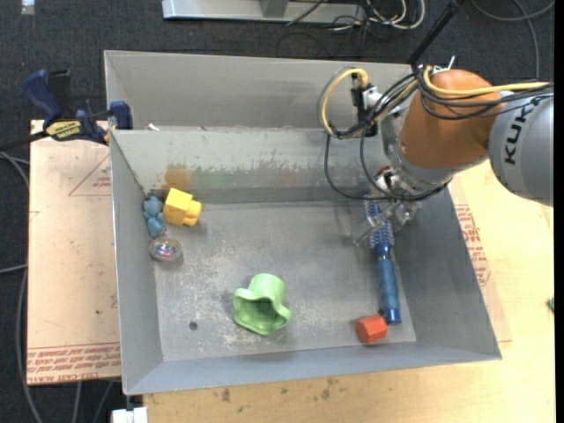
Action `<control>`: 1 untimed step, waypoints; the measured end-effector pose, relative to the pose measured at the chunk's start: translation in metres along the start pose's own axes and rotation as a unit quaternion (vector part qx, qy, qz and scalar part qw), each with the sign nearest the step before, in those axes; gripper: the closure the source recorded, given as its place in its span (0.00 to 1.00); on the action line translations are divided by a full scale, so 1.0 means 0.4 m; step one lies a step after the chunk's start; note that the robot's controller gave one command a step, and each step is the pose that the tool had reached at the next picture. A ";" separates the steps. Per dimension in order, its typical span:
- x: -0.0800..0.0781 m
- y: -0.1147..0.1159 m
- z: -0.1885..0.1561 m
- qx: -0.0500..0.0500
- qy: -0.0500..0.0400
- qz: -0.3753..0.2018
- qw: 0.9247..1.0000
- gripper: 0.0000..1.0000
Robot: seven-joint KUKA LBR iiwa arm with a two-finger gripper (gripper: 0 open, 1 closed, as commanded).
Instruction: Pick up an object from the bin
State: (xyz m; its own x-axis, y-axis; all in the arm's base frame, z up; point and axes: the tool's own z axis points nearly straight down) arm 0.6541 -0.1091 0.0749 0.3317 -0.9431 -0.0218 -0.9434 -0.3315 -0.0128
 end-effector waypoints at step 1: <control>0.006 0.005 0.005 -0.001 0.002 0.001 1.000 1.00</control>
Offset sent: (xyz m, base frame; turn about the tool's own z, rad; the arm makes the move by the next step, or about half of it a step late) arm 0.0000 0.0000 0.0000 0.0000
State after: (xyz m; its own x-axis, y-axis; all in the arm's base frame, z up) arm 0.6529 -0.1119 0.0727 0.3302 -0.9437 -0.0186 -0.9439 -0.3300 -0.0112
